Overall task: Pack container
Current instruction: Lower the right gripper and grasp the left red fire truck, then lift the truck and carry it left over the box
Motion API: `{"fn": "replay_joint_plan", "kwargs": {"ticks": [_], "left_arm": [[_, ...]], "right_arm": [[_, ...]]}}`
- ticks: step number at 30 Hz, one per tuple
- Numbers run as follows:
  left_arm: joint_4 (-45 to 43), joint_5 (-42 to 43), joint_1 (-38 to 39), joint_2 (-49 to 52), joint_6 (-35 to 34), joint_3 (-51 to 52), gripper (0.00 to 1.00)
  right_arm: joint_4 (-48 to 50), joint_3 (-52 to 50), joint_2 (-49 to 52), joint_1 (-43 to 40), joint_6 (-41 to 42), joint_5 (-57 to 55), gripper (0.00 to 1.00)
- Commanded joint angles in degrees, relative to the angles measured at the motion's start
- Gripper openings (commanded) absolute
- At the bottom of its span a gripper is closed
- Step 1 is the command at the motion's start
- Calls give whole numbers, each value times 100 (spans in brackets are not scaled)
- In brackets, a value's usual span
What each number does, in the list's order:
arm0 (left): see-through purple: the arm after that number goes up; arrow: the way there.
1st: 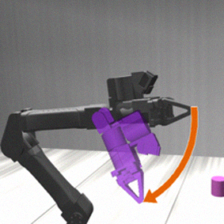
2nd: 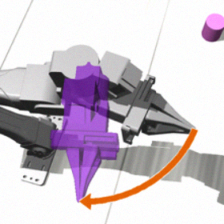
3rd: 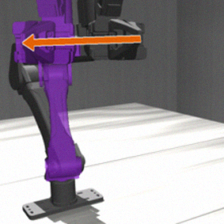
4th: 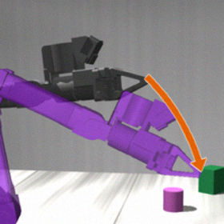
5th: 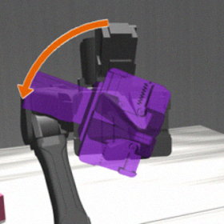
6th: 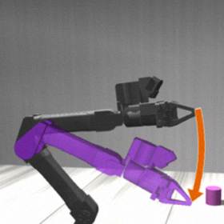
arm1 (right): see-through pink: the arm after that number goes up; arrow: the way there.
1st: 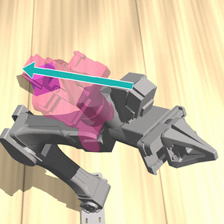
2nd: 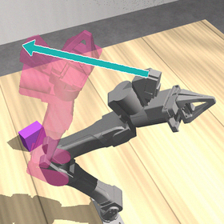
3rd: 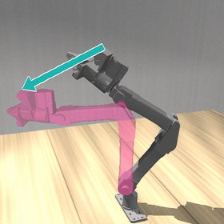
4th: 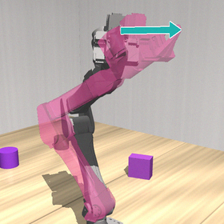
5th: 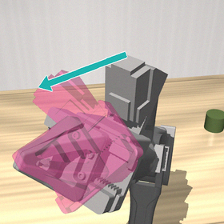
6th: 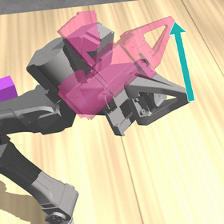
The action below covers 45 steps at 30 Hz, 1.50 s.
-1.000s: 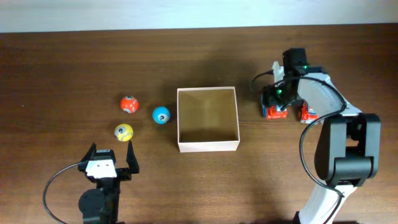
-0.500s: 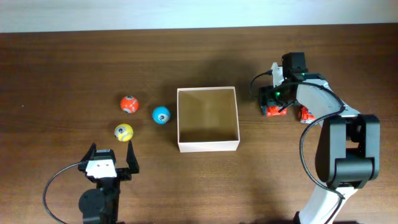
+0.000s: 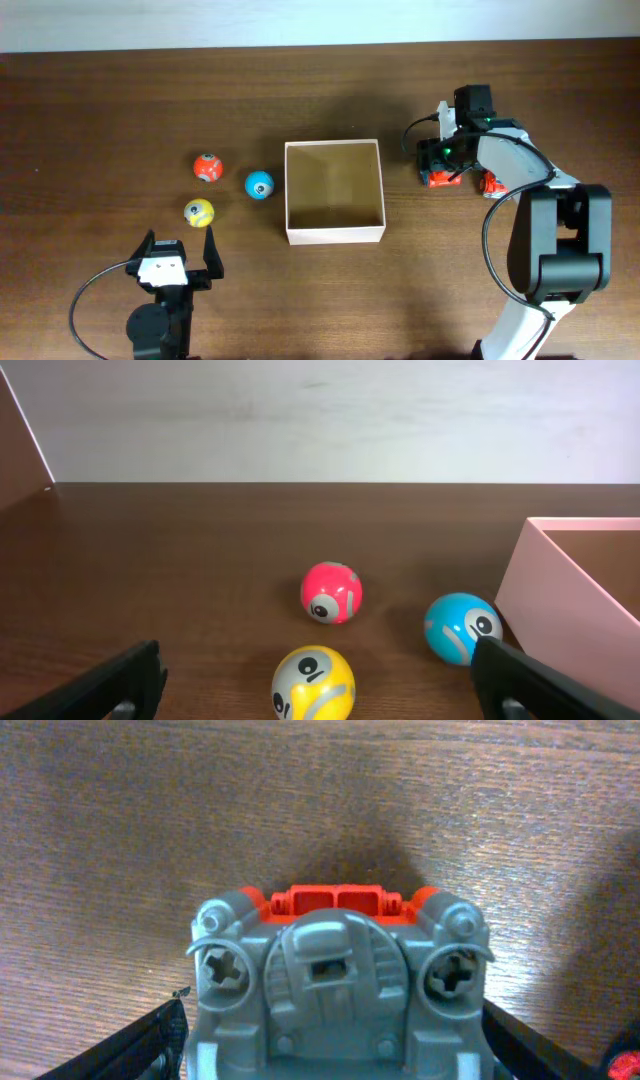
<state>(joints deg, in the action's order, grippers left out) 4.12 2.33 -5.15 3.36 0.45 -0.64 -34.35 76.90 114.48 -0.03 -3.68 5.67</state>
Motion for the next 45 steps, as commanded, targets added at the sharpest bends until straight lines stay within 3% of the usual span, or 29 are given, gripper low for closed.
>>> {"fn": "replay_joint_plan", "kwargs": {"ticks": [1,7,14,27,45], "left_arm": [[46,-17,15,-33,111,13,99],[46,-17,15,-33,111,13,99],[46,-17,15,-33,111,13,99],[46,-17,15,-33,111,11,99],[46,-17,15,-33,111,13,99]], "right_arm": [[-2,-234,142,-2,-61,13,82],[212,-481,142,-4,-105,13,80],[273,-538,142,-4,-105,11,62],[249,-487,127,-4,-101,-9,61],[-2424,2312,85,-2,-61,437,61]]}}
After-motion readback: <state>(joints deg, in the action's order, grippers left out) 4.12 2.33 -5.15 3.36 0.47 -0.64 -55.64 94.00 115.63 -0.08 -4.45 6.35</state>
